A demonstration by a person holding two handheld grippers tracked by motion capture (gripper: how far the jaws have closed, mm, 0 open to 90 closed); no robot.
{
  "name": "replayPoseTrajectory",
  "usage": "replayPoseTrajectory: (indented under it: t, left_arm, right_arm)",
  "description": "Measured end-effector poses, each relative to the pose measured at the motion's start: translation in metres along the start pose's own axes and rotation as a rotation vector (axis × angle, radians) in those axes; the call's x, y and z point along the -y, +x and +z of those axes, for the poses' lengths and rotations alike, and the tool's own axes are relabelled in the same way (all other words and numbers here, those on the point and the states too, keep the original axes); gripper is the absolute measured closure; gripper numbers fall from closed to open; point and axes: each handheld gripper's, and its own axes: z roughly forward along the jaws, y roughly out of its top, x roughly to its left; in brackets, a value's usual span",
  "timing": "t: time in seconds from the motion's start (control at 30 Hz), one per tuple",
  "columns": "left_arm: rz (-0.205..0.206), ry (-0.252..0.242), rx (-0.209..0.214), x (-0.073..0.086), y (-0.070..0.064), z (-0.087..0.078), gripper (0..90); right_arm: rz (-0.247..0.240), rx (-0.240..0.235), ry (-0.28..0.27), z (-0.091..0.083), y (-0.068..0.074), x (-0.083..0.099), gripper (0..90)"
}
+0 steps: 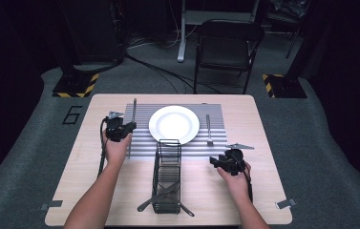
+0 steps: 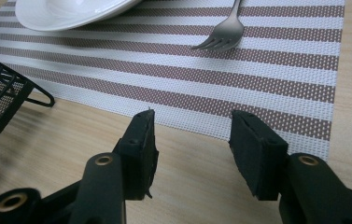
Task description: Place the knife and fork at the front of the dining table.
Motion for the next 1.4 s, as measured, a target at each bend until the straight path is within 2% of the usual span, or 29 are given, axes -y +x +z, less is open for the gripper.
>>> replayPoseTrajectory:
  t: [0.17,0.2,0.3,0.53,0.67,0.9,1.07,1.13,1.23,1.4]
  left_arm:
    - [-0.01,0.028,-0.024,-0.003,-0.002,0.012,82.4]
    - [-0.019,0.032,-0.031,-0.003,-0.003,0.014,82.4]
    - [-0.01,0.055,-0.069,-0.005,-0.008,0.02,82.4]
    - [-0.039,0.06,-0.099,-0.014,-0.016,0.03,82.4]
    - [-0.041,0.067,-0.108,-0.015,-0.019,0.038,82.3]
    - [-0.101,0.085,-0.138,-0.012,-0.019,0.055,82.4]
    - [-0.173,0.089,-0.153,-0.008,-0.012,0.063,82.3]
    - [-0.176,0.1,-0.175,-0.007,-0.011,0.066,82.3]
    - [-0.201,0.105,-0.176,-0.007,-0.008,0.07,82.3]
    - [-0.196,0.117,-0.179,-0.007,-0.009,0.077,82.3]
  right_arm:
    - [-0.005,-0.005,-0.004,0.0,-0.001,0.0,50.1]
    - [-0.006,-0.006,-0.006,0.0,-0.001,0.0,50.1]
    - [0.005,-0.007,-0.006,0.0,-0.001,-0.001,50.1]
    - [0.013,-0.013,-0.009,0.0,-0.002,-0.001,50.1]
    - [0.018,-0.019,-0.013,-0.001,-0.004,-0.001,50.1]
    - [0.024,-0.027,-0.016,-0.001,-0.005,-0.002,50.1]
    - [0.021,-0.032,-0.018,0.0,-0.006,-0.002,50.2]
    - [0.023,-0.034,-0.016,0.0,-0.005,-0.002,50.1]
    - [0.021,-0.035,-0.014,0.0,-0.005,-0.002,50.1]
    - [0.022,-0.039,-0.012,0.0,-0.004,-0.002,50.1]
